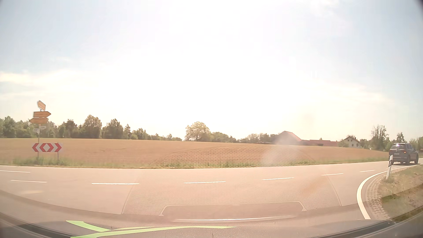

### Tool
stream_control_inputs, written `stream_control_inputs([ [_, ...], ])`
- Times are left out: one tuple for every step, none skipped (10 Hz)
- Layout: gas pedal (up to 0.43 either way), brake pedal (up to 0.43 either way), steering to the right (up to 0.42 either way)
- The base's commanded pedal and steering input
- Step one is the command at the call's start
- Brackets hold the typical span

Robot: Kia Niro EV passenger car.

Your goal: Follow the waypoints while adhering to traffic rules and regulations

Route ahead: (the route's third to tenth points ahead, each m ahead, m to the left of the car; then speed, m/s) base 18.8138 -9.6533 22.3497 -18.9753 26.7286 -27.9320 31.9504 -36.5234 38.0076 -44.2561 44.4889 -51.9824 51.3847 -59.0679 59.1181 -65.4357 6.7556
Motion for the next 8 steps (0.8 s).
stream_control_inputs([
  [0.228, 0.0, 0.251],
  [0.228, 0.0, 0.255],
  [0.228, 0.0, 0.259],
  [0.228, 0.0, 0.263],
  [0.228, 0.0, 0.269],
  [0.228, 0.0, 0.276],
  [0.228, 0.0, 0.283],
  [0.228, 0.0, 0.288],
])
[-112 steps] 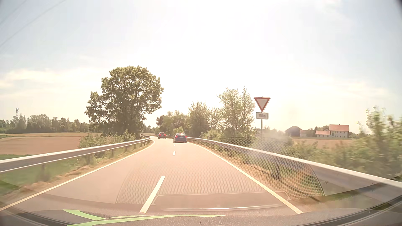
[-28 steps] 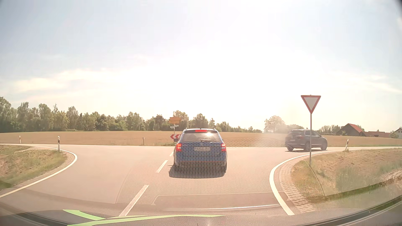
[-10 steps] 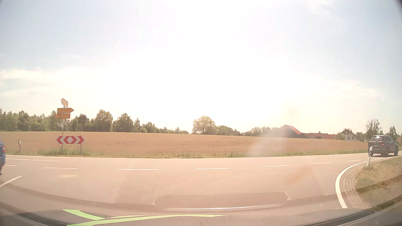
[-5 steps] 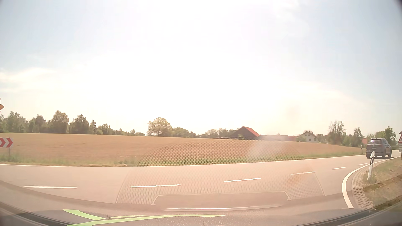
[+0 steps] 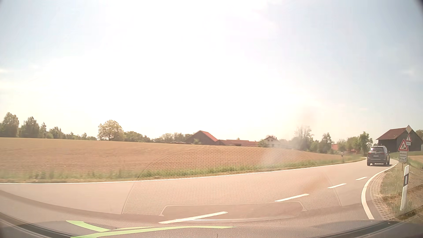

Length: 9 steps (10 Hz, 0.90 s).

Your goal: Follow the waypoints while adhering to traffic rules and regulations

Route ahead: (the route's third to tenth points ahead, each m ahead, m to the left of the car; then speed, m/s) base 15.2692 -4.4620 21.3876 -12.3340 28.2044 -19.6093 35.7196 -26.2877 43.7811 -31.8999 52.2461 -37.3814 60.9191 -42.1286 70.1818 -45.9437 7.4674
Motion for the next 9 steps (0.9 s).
stream_control_inputs([
  [0.228, 0.0, 0.291],
  [0.228, 0.0, 0.291],
  [0.24, 0.0, 0.291],
  [0.248, 0.0, 0.29],
  [0.248, 0.0, 0.286],
  [0.26, 0.0, 0.277],
  [0.268, 0.0, 0.269],
  [0.268, 0.0, 0.257],
  [0.287, 0.0, 0.243],
])
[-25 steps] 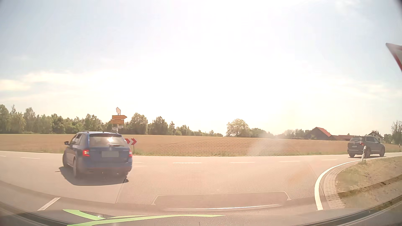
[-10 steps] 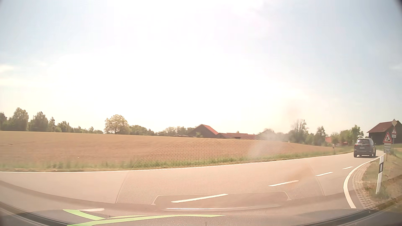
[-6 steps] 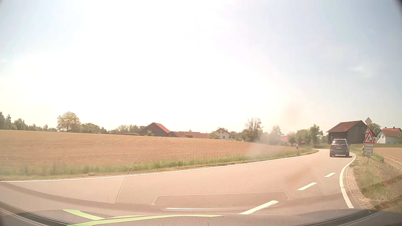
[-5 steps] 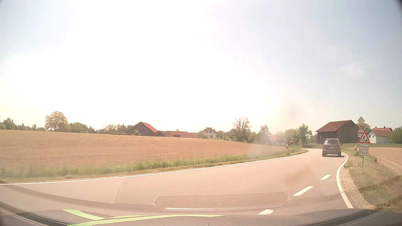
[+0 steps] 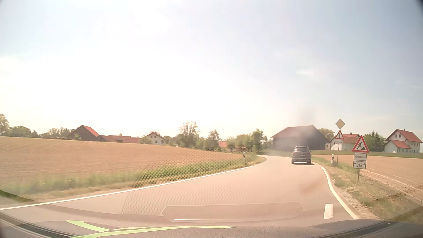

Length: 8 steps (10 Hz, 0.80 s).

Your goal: Follow the waypoints while adhering to traffic rules and regulations

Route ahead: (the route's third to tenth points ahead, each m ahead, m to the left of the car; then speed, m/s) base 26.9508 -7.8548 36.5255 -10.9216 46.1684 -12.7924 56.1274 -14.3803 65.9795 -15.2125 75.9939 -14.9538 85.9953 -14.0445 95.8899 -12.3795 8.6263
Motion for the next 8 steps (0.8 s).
stream_control_inputs([
  [0.311, 0.0, 0.229],
  [0.319, 0.0, 0.215],
  [0.319, 0.0, 0.197],
  [0.35, 0.0, 0.179],
  [0.37, 0.0, 0.16],
  [0.37, 0.0, 0.137],
  [0.37, 0.0, 0.116],
  [0.39, 0.0, 0.101],
])
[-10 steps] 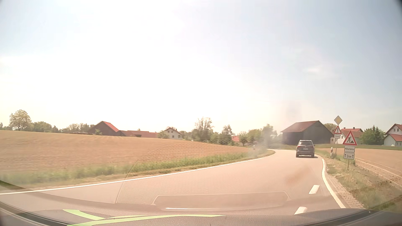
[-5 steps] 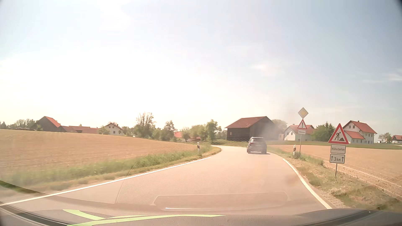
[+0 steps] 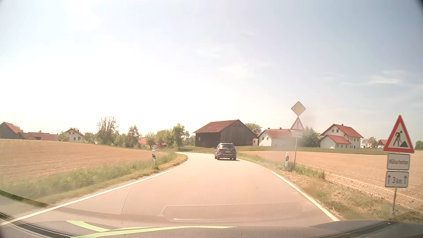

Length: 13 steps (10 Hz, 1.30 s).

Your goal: Follow the waypoints while adhering to traffic rules and regulations

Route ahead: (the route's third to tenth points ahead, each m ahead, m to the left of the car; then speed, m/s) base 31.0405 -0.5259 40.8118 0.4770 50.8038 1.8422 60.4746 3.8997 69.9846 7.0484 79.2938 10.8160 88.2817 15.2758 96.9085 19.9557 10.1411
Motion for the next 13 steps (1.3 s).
stream_control_inputs([
  [0.398, 0.0, 0.088],
  [0.409, 0.0, 0.075],
  [0.409, 0.0, 0.062],
  [0.409, 0.0, 0.052],
  [0.409, 0.0, 0.036],
  [0.409, 0.0, 0.019],
  [0.409, 0.0, 0.009],
  [0.409, 0.0, 0.004],
  [0.409, 0.0, 0.0],
  [0.409, 0.0, -0.005],
  [0.409, 0.0, -0.011],
  [0.409, 0.0, -0.017],
  [0.409, 0.0, -0.022],
])
